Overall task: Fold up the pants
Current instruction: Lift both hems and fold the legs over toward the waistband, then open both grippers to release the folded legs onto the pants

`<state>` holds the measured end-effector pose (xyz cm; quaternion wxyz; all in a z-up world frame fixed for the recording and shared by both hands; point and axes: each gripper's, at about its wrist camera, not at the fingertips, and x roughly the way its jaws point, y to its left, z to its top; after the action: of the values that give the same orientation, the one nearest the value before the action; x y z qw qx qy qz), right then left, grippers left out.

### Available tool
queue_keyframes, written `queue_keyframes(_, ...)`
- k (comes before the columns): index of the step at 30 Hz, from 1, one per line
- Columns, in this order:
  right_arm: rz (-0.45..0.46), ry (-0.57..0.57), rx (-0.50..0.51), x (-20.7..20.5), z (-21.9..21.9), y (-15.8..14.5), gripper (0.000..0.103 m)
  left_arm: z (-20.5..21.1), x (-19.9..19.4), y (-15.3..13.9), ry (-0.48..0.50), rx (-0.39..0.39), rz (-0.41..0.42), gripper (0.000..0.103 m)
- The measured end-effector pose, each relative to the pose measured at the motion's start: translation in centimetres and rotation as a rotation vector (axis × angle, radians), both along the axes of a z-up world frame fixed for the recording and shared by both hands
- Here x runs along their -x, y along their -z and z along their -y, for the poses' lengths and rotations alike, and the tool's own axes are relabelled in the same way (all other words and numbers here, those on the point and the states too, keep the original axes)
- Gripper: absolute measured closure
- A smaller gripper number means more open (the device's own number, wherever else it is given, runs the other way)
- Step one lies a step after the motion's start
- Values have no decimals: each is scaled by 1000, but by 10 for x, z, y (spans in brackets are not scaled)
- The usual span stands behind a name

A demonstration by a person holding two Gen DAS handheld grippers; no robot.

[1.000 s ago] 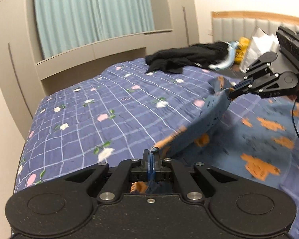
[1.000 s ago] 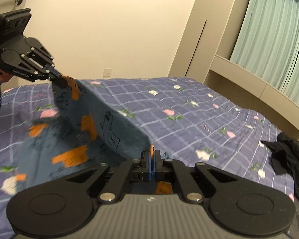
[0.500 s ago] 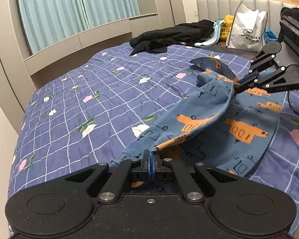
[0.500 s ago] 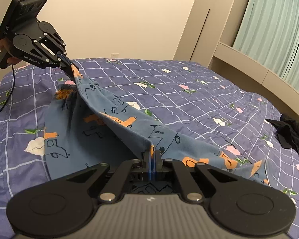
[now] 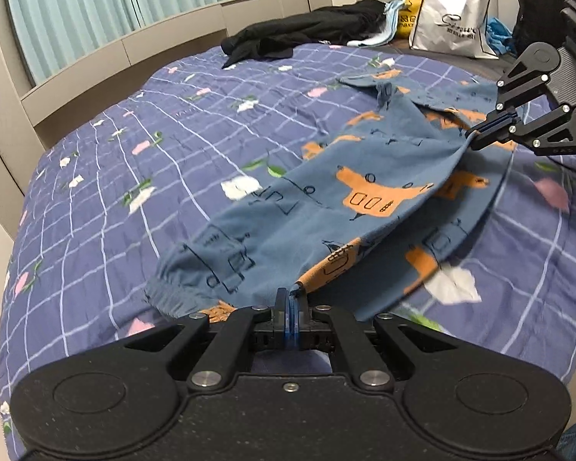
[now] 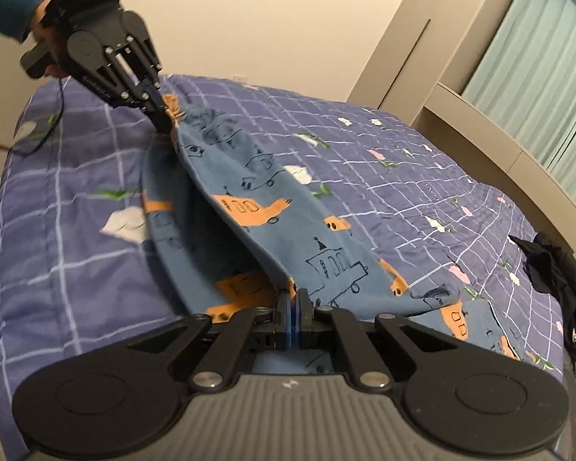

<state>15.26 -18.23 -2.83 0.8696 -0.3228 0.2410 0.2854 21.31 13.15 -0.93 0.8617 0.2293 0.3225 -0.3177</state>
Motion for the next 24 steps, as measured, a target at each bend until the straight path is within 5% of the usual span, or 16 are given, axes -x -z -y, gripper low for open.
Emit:
queue_keyframes(17,-38,13,27,26,-10,19,101,-5,0,19,-39,23,-41,99)
queue_keyframes(24,-54,57,-53,24,-3,18,93,-5,4,20,-110,116,-86,73)
